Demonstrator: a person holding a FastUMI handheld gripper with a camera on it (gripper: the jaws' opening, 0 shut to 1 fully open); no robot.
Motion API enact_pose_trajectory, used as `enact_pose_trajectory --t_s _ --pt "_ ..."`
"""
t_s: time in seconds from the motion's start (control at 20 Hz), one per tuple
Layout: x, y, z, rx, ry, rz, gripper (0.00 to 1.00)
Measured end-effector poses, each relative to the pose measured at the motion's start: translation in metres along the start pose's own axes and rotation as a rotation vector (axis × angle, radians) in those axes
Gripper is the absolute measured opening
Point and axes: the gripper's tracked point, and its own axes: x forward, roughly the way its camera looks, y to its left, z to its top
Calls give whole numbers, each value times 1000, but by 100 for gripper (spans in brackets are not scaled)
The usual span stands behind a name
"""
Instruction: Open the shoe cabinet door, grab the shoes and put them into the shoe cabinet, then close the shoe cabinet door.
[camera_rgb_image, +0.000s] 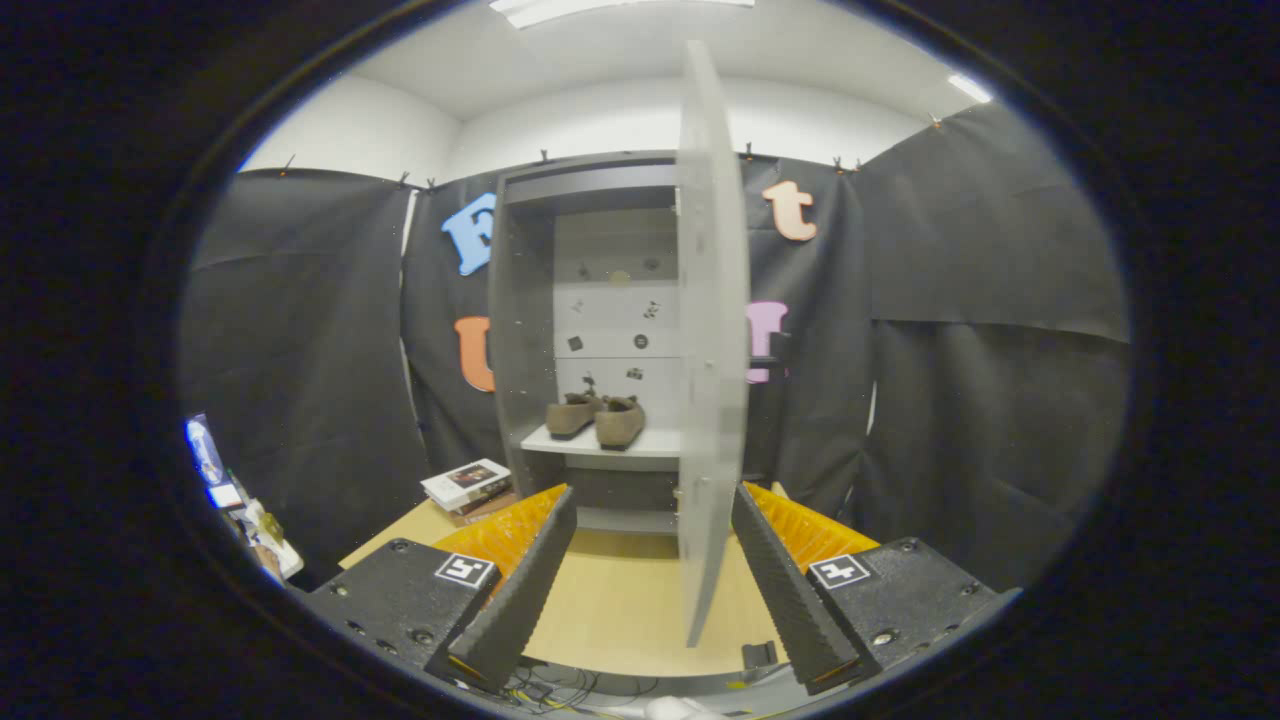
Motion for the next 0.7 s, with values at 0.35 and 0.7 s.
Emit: enact_pose_trajectory --t_s 0.35,0.7 --pt "36 -107 8 -15 -16 -60 99" --pt "90 -105 25 15 -17 111 99"
